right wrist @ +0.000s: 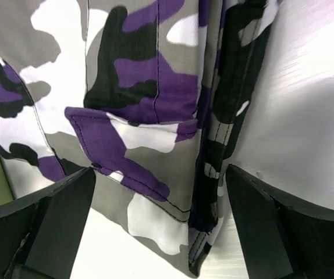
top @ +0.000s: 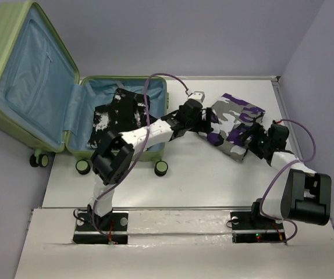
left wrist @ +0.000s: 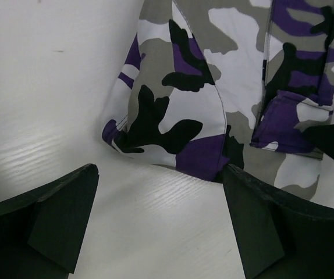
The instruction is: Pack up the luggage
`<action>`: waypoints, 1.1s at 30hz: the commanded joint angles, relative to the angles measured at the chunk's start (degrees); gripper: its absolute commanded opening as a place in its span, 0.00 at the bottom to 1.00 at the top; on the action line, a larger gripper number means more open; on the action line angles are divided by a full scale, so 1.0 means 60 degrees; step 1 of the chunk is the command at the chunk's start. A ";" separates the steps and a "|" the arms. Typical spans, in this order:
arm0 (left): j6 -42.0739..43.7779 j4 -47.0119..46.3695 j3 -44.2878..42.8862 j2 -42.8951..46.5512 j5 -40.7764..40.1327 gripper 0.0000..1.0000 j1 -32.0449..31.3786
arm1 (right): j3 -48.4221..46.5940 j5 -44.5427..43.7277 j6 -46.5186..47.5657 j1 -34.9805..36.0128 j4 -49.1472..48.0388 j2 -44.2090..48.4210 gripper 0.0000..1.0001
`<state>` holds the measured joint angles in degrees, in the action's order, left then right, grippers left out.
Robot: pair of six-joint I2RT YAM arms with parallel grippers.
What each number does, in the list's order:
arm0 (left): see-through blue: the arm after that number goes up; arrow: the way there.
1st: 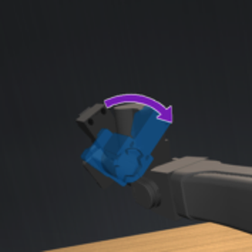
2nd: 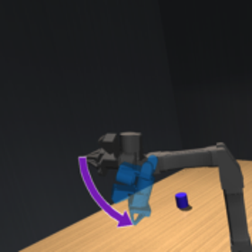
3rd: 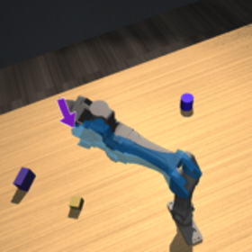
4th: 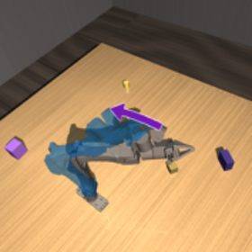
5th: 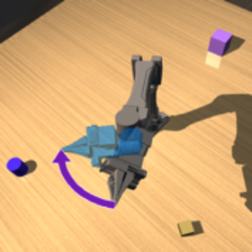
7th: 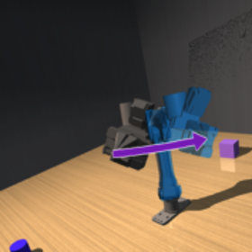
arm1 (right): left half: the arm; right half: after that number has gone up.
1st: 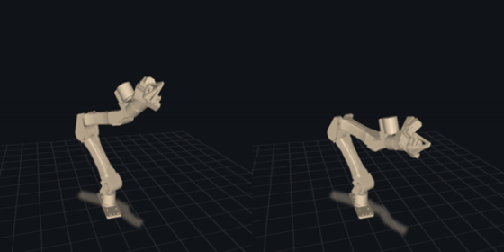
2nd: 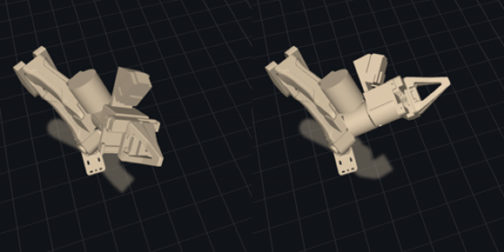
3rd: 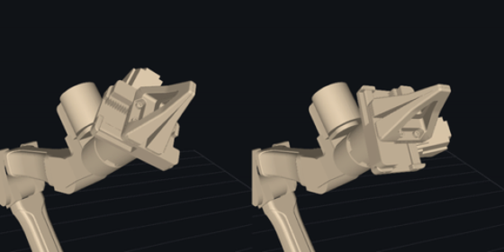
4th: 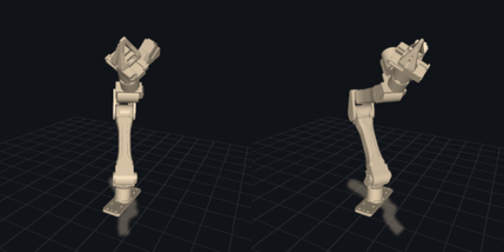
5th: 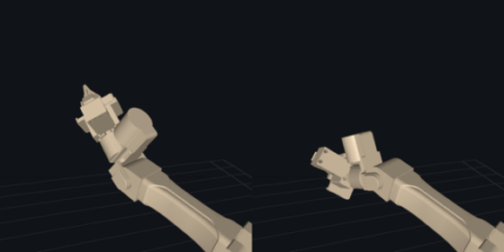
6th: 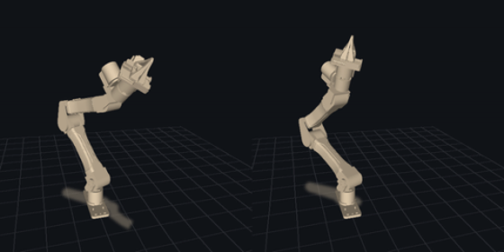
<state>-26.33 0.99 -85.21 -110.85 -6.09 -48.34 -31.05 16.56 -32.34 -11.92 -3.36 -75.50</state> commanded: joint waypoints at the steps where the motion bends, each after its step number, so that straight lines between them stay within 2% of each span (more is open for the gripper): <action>1: 0.0389 0.0697 -0.1745 -0.1252 0.0735 0.99 0.0131 | -0.0347 -0.0035 0.0059 -0.0516 0.0164 0.0338 1.00; 6: 0.0550 0.1474 -0.3652 -0.2705 0.0765 0.99 0.0438 | -0.0581 -0.0487 -0.0381 -0.1059 0.0091 0.0354 1.00; 9: 0.0550 0.1898 -0.4939 -0.3962 0.1628 0.99 0.0789 | -0.0874 -0.0417 -0.0542 -0.1454 -0.0099 -0.0274 1.00; 13: 0.0623 0.2192 -0.5732 -0.4887 0.2420 0.99 0.0937 | -0.1269 0.0096 -0.0617 -0.1646 -0.0524 -0.1284 1.00; 16: 0.0623 0.2135 -0.5677 -0.5211 0.2772 0.99 0.0937 | -0.1621 0.0520 -0.0718 -0.1646 -0.0905 -0.2162 1.00; 20: 0.0404 0.1579 -0.4916 -0.5197 0.3240 0.96 0.0908 | -0.1827 0.1209 -0.1099 -0.1646 -0.1519 -0.3247 1.00; 23: 0.0272 0.1139 -0.4214 -0.5051 0.3534 0.90 0.0893 | -0.1914 0.1767 -0.1567 -0.1646 -0.2135 -0.3851 0.99; 24: 0.0185 0.0862 -0.3777 -0.4891 0.3665 0.84 0.0893 | -0.1959 0.1970 -0.1786 -0.1646 -0.2470 -0.4170 0.97; 27: 0.0023 0.0319 -0.3071 -0.4627 0.3973 0.76 0.0820 | -0.2090 0.2045 -0.2007 -0.1646 -0.2853 -0.4729 0.85; 28: -0.0093 0.0057 -0.2735 -0.4525 0.4133 0.68 0.0805 | -0.2236 0.2147 -0.2153 -0.1646 -0.2941 -0.4890 0.72; 29: -0.0138 -0.0077 -0.2558 -0.4480 0.4222 0.65 0.0791 | -0.2295 0.2409 -0.2256 -0.1646 -0.3029 -0.5022 0.68; 31: -0.0387 -0.0618 -0.2033 -0.4305 0.4397 0.48 0.0776 | -0.2267 0.2630 -0.2520 -0.1558 -0.3497 -0.5345 0.57; 32: -0.0475 -0.0823 -0.1840 -0.4246 0.4543 0.41 0.0776 | -0.2223 0.2747 -0.2579 -0.1471 -0.3803 -0.5375 0.42; 33: -0.0563 -0.0999 -0.1650 -0.4173 0.4574 0.35 0.0776 | -0.2179 0.2806 -0.2608 -0.1354 -0.3980 -0.5404 0.37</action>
<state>-27.29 -6.83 -101.43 -136.31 15.94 -42.26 -45.08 30.26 -45.52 -22.02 -24.77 -105.12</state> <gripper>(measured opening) 0.454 0.468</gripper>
